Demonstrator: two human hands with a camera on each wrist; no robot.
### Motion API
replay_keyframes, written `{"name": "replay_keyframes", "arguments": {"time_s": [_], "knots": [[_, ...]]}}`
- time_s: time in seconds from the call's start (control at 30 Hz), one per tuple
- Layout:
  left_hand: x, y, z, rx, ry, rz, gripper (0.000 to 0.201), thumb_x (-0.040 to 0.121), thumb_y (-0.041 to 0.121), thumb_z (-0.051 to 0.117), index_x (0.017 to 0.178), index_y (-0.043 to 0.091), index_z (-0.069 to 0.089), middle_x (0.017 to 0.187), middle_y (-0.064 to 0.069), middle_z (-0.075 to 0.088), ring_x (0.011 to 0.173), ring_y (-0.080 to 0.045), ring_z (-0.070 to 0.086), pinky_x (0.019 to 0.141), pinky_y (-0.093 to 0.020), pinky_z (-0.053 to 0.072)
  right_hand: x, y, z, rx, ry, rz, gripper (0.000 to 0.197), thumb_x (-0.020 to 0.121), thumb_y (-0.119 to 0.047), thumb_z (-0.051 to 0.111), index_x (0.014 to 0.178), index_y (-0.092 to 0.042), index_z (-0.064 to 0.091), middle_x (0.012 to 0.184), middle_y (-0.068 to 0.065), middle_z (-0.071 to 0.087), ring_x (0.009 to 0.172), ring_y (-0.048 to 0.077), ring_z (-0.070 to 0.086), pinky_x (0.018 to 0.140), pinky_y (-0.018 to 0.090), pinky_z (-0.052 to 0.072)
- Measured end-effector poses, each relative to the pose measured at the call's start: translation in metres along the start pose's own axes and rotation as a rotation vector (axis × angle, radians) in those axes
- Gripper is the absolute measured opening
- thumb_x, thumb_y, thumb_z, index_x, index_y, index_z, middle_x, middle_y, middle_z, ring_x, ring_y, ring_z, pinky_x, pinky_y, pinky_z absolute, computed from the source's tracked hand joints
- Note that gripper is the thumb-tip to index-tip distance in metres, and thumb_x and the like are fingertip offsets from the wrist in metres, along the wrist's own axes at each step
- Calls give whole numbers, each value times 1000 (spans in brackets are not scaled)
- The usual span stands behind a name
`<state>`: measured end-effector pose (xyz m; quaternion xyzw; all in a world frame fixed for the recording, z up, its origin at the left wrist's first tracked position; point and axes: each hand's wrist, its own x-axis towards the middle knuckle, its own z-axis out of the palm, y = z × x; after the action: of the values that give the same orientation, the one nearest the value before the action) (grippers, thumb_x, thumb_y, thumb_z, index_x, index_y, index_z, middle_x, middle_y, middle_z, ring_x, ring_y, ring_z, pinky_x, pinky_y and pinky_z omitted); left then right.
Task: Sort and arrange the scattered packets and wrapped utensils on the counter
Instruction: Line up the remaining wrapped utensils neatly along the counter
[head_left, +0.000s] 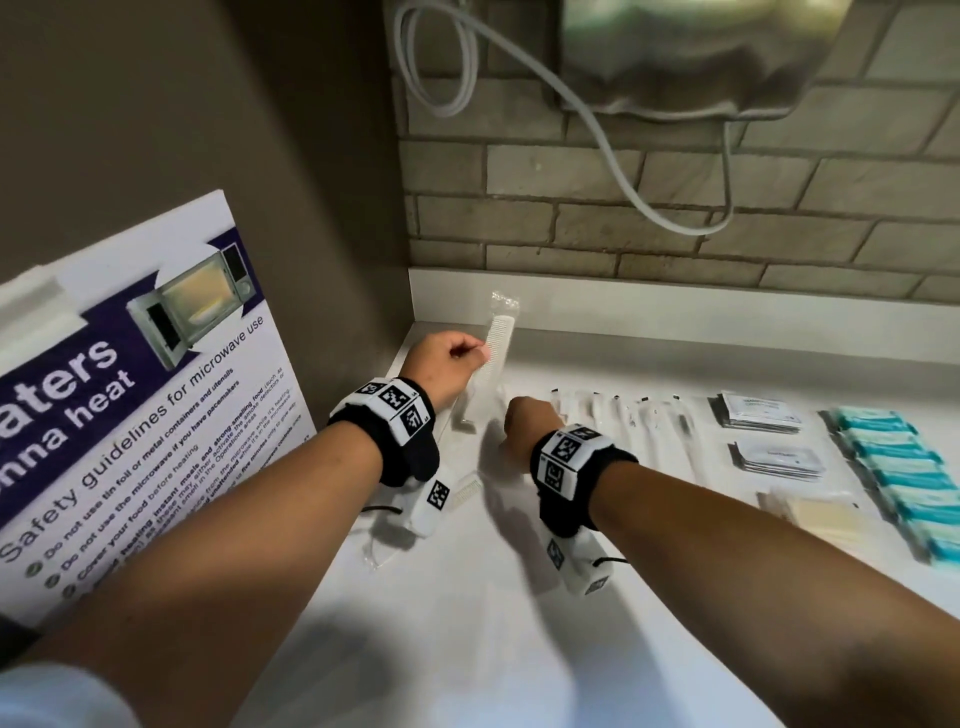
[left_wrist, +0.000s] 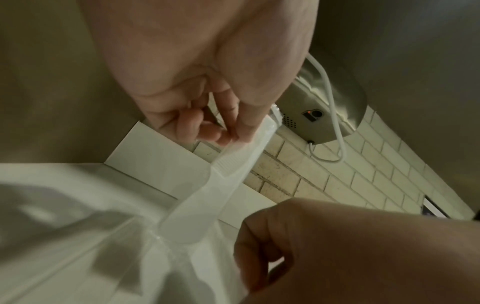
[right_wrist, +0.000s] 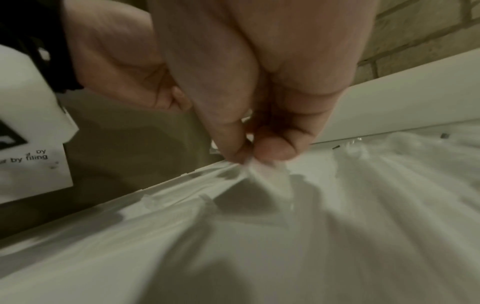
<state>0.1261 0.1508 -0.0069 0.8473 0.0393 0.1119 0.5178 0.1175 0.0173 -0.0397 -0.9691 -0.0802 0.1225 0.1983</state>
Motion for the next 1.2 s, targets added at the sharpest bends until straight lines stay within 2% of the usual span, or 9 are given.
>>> {"name": "replay_keyframes", "arguments": {"time_s": [0.17,0.27,0.4,0.6,0.7,0.8,0.9,1.07,1.2], "knots": [[6,-14,7,60,-9,-105,13,88,16,66,95,7,73,87,-8,71,79,-16,62,85,-30,52,-2,1,0,-78,-143,35,23,85,-25,66,95,-5,69,93,8,71,85,25,69,69,28,51],[8,-17,6,91,-27,-108,16,89,15,66,98,5,73,94,-9,72,83,-16,64,84,-26,50,-5,9,-8,-96,-98,-14,25,91,-18,58,107,-2,69,107,11,70,100,27,68,83,31,55],[17,-17,-5,65,-15,-131,16,91,10,62,100,3,72,98,-10,71,88,-18,63,86,-24,47,-21,10,-19,-312,-150,-197,34,91,-18,58,122,-6,62,122,11,62,114,30,56,95,36,49],[21,-21,-10,131,-66,-166,13,88,10,65,96,4,74,91,-7,69,87,-19,63,88,-25,49,-19,6,-14,-552,-176,-254,43,91,-41,54,127,-18,57,120,6,58,121,28,44,90,38,44],[16,-24,-2,209,-138,-176,8,84,9,68,83,6,75,92,-8,74,87,-19,66,92,-27,50,-15,8,-14,-567,-144,-216,39,89,-37,59,122,-15,60,119,7,60,122,28,45,89,37,44],[6,-25,11,245,-211,-211,7,82,7,70,84,4,75,84,-7,72,81,-18,66,81,-22,50,-14,14,-14,-539,-124,-176,30,88,-24,59,116,-14,64,116,7,63,122,28,45,92,38,44],[1,-23,25,261,-226,-253,8,80,7,72,86,2,75,79,-8,70,71,-17,64,64,-19,50,-18,21,-19,-495,-136,-151,33,89,-25,58,120,-17,63,116,8,62,124,28,45,97,39,45],[4,-23,31,223,-239,-318,11,77,12,74,76,1,75,78,-14,75,81,-28,73,85,-40,58,-22,24,-27,-462,-127,-169,34,91,-21,54,124,-15,61,122,8,59,123,28,46,93,37,44],[10,-22,11,363,-194,-253,7,82,12,68,83,10,75,96,-6,75,94,-23,69,88,-26,52,-27,9,-27,-367,-141,-331,38,88,-19,55,126,-22,60,125,5,57,121,26,49,94,39,48]]}}
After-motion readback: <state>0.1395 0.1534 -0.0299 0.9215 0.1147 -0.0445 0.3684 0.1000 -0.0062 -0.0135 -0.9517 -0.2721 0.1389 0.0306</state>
